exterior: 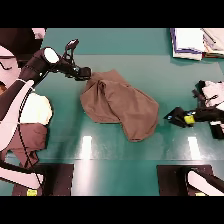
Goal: Fold the shirts.
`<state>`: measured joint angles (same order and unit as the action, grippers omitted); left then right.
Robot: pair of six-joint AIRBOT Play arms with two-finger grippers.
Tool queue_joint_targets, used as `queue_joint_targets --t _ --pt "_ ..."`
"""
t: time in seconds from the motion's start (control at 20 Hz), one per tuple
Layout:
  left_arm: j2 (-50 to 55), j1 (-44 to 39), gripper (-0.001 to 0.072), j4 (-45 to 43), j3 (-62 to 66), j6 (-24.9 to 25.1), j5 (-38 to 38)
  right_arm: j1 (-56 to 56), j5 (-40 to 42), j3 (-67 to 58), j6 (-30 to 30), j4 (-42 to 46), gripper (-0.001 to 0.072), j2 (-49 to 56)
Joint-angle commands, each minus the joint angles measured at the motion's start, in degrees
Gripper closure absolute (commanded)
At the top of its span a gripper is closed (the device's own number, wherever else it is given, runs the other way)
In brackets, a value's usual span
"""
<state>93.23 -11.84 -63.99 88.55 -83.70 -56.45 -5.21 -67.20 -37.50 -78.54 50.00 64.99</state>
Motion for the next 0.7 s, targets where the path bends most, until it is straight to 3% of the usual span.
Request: queue_joint_targets --t 0.0,0.15,0.2,0.3,0.45,0.65 --pt "-0.07 0.04 0.0681 -0.07 0.24 0.15 -0.33 6.45 8.28 2.19 2.82 -5.44 0.0262 6.36" --pt "-0.07 0.04 0.0681 -0.07 0.24 0.15 -1.38 11.67 9.16 -4.09 2.82 -5.44 0.0264 12.57" --pt "-0.07 0.07 0.0681 -0.07 0.24 0.17 -1.75 12.7 9.18 -5.97 2.82 -5.42 0.0353 14.14" --pt "-0.2 0.11 0.0682 -0.09 0.37 0.17 -2.56 13.9 9.22 -9.6 3.3 -5.01 0.0696 16.2" --pt "-3.91 1.01 0.0682 -1.57 2.27 1.18 -3.13 12.66 7.78 -16.0 3.58 -1.4 0.0699 12.74" --pt "-15.85 3.26 0.0682 -5.22 10.4 2.08 -3.65 4.74 2.4 -28.79 3.54 1.09 0.07 -1.07"
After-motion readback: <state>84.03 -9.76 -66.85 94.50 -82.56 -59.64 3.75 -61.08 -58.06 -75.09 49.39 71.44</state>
